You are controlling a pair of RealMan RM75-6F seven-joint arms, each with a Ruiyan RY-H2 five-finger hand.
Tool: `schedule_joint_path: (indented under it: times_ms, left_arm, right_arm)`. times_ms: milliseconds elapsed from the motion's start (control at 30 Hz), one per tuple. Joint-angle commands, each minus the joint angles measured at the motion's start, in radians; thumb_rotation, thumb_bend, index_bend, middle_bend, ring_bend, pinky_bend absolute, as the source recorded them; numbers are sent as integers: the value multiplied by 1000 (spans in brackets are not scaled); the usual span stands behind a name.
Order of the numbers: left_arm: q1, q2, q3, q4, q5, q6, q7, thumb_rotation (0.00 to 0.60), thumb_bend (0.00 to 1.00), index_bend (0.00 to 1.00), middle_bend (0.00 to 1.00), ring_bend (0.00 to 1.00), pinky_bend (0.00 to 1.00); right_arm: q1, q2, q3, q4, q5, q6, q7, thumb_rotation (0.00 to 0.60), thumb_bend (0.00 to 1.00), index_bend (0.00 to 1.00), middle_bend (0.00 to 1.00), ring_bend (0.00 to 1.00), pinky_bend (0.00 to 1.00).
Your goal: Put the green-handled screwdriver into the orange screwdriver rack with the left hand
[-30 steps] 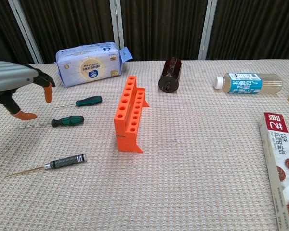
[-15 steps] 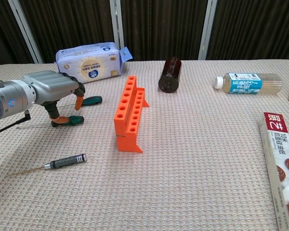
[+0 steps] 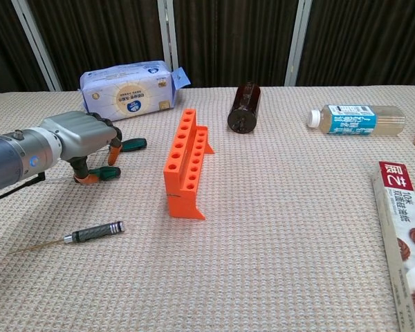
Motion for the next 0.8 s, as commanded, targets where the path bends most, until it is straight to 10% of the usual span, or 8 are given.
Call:
schedule_joint_path:
  times_ms: [33, 800]
  left_arm:
    - [-3, -14, 3, 14, -3, 9, -7, 600, 320, 400, 97, 22, 0]
    - [37, -5, -18, 13, 140, 85, -217, 600, 505, 720, 214, 83, 0]
  right_arm:
    - [-2, 2, 0, -3, 1, 1, -2, 600, 0, 0, 0, 0, 8]
    - [-10, 1, 2, 4, -6, 7, 9, 600, 0, 0, 0, 0, 8]
